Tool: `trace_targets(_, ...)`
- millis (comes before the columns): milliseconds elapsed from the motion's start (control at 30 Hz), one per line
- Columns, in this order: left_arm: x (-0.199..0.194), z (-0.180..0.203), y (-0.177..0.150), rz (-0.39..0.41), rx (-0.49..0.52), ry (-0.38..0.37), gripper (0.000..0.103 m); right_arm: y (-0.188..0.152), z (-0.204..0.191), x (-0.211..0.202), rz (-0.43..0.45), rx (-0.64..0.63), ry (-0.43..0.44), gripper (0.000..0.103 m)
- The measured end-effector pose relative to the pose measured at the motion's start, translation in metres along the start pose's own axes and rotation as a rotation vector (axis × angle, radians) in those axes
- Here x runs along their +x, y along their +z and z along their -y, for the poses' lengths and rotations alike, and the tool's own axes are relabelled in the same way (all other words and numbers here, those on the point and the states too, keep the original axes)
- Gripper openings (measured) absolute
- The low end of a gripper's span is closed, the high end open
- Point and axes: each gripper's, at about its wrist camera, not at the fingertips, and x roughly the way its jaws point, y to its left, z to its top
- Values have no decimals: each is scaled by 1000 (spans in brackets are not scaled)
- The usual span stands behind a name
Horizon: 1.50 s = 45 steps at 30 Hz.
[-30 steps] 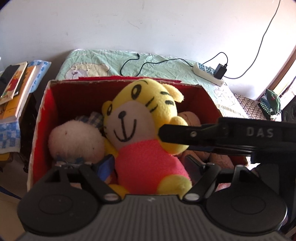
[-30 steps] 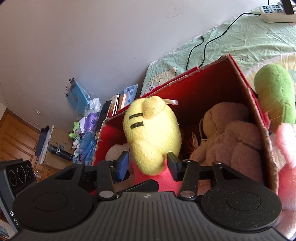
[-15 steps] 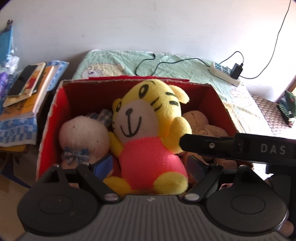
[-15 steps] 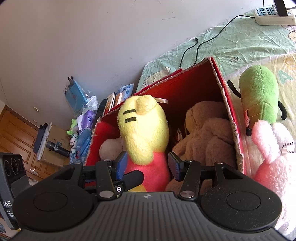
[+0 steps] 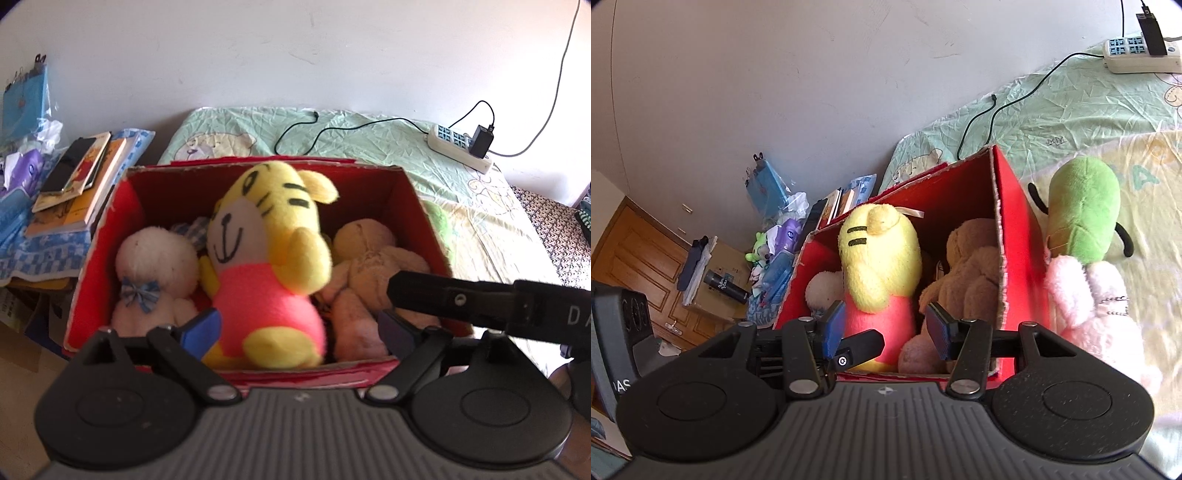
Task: Organize objects
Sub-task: 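Open both grippers and withdraw them from the tiger, then move both grippers to the white bunny with blue ears beside the box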
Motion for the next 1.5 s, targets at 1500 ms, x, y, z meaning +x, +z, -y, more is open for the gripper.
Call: trace_targets(1500, 27, 93, -71, -120, -43, 23, 95, -25, 98, -38, -144, 57, 19, 52)
